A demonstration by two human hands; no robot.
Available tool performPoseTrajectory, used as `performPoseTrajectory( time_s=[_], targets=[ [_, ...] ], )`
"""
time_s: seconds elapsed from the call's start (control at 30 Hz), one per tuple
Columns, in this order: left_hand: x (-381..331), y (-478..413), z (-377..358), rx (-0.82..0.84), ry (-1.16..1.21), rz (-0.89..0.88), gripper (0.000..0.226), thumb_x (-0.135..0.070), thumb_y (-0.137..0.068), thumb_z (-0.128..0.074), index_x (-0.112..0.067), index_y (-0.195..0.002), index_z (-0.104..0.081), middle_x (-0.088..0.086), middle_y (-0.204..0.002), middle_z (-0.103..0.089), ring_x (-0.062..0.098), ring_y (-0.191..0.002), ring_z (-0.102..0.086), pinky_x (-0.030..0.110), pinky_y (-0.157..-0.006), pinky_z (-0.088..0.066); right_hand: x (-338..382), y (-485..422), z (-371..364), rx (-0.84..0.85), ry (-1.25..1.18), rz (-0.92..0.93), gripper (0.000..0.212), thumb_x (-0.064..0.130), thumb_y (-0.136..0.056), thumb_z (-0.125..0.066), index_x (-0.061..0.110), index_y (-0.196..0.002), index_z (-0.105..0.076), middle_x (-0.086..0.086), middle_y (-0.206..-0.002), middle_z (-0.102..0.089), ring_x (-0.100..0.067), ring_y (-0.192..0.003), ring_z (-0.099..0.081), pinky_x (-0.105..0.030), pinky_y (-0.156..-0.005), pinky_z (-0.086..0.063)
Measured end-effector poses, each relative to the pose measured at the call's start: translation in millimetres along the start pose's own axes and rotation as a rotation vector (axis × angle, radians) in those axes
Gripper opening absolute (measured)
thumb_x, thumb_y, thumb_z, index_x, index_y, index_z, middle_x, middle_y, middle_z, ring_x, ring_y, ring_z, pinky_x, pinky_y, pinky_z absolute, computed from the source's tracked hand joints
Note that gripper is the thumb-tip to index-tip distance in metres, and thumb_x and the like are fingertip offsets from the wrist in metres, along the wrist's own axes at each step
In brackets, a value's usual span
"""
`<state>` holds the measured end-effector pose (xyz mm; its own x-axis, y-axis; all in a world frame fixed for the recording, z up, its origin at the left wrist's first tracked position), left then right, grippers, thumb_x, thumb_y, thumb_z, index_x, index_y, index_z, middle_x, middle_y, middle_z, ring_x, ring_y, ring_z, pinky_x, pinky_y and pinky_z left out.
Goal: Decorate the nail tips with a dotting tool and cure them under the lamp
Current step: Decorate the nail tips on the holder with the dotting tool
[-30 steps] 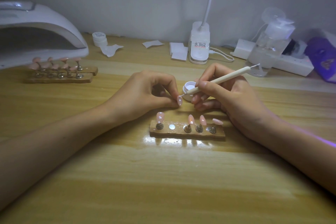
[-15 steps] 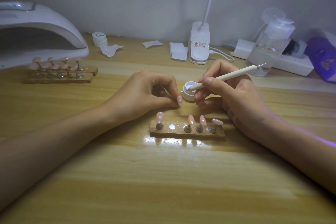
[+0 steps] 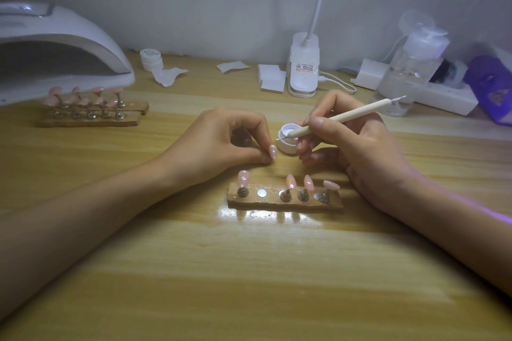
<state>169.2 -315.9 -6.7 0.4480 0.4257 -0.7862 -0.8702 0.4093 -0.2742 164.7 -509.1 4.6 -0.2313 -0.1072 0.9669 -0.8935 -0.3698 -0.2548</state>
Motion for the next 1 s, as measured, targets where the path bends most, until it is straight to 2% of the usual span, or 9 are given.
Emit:
performPoseTrajectory(
  time_s=[0.2, 0.37, 1.0],
  targets=[
    [1.0, -0.4, 0.3, -0.004, -0.002, 0.017, 0.014, -0.007, -0.076, -0.081, -0.017, -0.076, -0.071, -0.016, -0.073, -0.072, -0.003, -0.067, -0.066, 0.008, -0.066, -0.045, -0.7, -0.4, -1.0, 0.014, 0.045, -0.056, 0.019, 0.011, -0.085, -0.061, 0.017, -0.069, -0.057, -0.009, -0.069, -0.069, -0.014, -0.062, -0.066, -0.021, -0.053, -0.052],
    [1.0, -0.6, 0.1, -0.008, -0.007, 0.023, 0.017, -0.006, -0.076, -0.081, -0.019, -0.074, -0.071, -0.018, -0.07, -0.071, -0.003, -0.066, -0.065, 0.008, -0.065, -0.045, -1.3, 0.2, -1.3, 0.024, 0.096, -0.067, 0.025, -0.001, -0.093, -0.058, 0.012, -0.072, -0.054, -0.007, -0.068, -0.069, -0.013, -0.061, -0.067, -0.018, -0.053, -0.05],
    [0.6, -0.9, 0.3, -0.007, -0.016, 0.03, 0.014, -0.005, -0.076, -0.081, -0.015, -0.076, -0.071, -0.014, -0.076, -0.073, 0.0, -0.07, -0.068, 0.013, -0.069, -0.05, -1.0, 0.4, -3.5, 0.031, 0.117, -0.08, 0.025, -0.003, -0.093, -0.058, 0.011, -0.072, -0.055, -0.006, -0.07, -0.068, -0.013, -0.062, -0.067, -0.017, -0.053, -0.05]
  ],
)
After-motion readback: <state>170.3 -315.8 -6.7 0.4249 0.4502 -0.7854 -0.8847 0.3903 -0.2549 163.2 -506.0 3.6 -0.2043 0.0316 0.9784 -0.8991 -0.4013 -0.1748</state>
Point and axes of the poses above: each hand's wrist, its own y-axis away from the middle knuckle, its own z-axis out of the back of the hand, x = y × z, the point moved 2 cm from there along -y, towards the middle knuckle
